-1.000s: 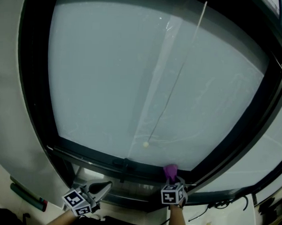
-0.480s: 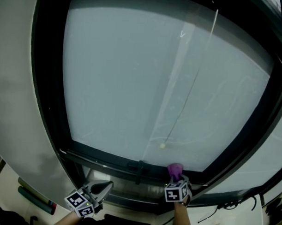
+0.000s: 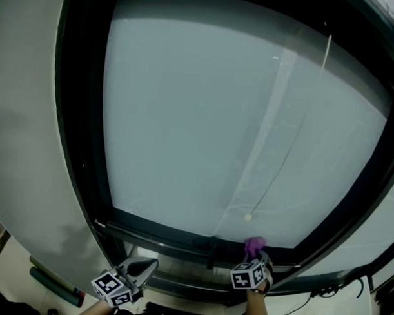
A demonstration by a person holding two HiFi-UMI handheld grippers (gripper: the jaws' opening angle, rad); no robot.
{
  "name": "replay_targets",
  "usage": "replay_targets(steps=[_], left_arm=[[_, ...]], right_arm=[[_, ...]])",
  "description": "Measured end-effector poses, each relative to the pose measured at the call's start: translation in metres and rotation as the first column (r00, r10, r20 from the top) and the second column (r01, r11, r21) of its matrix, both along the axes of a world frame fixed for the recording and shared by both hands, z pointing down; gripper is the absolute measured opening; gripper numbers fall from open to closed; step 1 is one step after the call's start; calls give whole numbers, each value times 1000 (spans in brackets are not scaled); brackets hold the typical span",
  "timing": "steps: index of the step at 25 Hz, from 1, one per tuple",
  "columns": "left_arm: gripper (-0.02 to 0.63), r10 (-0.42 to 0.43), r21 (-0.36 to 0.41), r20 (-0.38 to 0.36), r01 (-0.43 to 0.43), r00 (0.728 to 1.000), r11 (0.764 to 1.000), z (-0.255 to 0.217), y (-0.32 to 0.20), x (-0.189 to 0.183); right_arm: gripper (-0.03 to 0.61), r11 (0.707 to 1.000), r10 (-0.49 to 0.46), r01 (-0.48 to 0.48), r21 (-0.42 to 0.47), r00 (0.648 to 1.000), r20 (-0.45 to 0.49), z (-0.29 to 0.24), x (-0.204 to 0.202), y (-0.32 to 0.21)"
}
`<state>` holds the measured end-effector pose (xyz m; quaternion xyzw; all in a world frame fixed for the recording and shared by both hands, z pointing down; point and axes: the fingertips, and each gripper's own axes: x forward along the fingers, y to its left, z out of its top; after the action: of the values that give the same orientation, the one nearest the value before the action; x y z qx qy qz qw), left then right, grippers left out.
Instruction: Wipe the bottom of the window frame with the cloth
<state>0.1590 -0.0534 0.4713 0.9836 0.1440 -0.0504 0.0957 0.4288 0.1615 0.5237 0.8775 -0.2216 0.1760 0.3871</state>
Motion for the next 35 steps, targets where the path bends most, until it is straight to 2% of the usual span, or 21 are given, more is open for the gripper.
replay_targets(steps=[3,8,12,16,22,29,35], left_arm=[[3,26,-31,-2,-26,1000,999,-4,-1,1],[3,38,-38,-7,-38,999,999,-2,-7,1],[3,30,-49,4,-30,1000,998,0,-14,0],[3,27,-58,12,-27,1000,998,2,-18,-4],[3,15,-68,22,-13,1000,998,7,-26,-10],[3,10,-72,27,-8,1000,997,12,-27,-19],[3,8,-78,44,-5,999,997,14,-29,-23]], right_arm=[[84,1000,-6,6,21,1000,4,-7,-6,-8],[84,999,-26,25,37,999,31,-2,-11,-16],[84,995,-27,19,100,997,74,2,-14,-21],[84,995,-44,40,86,998,51,4,-22,-28],[84,987,-89,79,140,994,65,-1,-31,-49],[84,972,-149,127,198,984,97,-1,-43,-64],[84,944,-184,144,297,977,109,-13,-50,-75]])
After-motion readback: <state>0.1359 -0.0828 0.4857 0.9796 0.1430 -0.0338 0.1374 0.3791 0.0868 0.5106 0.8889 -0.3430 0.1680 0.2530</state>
